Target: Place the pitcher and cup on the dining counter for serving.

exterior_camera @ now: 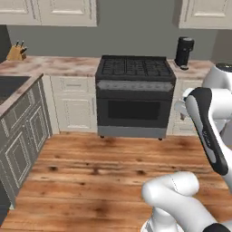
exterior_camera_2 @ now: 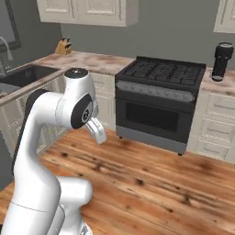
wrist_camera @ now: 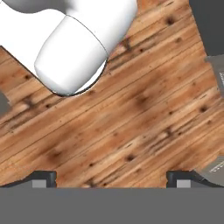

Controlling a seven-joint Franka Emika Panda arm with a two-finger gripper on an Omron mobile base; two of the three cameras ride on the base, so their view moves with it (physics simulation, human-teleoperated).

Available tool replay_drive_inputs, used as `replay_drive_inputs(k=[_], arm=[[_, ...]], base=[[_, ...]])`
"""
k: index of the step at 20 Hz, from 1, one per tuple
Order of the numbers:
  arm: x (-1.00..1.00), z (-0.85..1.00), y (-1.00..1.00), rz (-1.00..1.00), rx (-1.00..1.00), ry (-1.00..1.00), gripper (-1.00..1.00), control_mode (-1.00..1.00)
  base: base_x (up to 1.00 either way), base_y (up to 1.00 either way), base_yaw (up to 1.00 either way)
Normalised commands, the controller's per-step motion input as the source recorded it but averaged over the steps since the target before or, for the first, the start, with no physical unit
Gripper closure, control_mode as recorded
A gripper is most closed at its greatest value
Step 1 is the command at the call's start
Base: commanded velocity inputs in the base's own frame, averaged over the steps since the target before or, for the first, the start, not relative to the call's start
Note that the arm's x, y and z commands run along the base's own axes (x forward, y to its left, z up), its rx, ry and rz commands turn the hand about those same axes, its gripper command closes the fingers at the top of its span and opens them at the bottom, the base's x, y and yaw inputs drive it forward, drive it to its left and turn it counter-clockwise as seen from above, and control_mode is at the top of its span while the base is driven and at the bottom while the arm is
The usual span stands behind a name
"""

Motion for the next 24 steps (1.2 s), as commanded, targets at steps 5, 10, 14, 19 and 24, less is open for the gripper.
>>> replay_drive_inputs(k=[5, 10, 14, 19, 24], arm=[[0.0, 0.0, 0.0, 0.0, 0.0, 0.0, -1.0, 1.0], [0.0, 0.0, 0.0, 0.0, 0.0, 0.0, -1.0, 1.0], [0.0, 0.0, 0.0, 0.0, 0.0, 0.0, -1.0, 1.0], [0.0, 0.0, 0.0, 0.0, 0.0, 0.0, -1.0, 1.0], [0.0, 0.0, 0.0, 0.0, 0.0, 0.0, -1.0, 1.0]], base=[[0.24, 0.04, 0.87], [0.56, 0.0, 0.77], [0.58, 0.0, 0.76], [0.52, 0.0, 0.84], [0.4, 0.0, 0.89]])
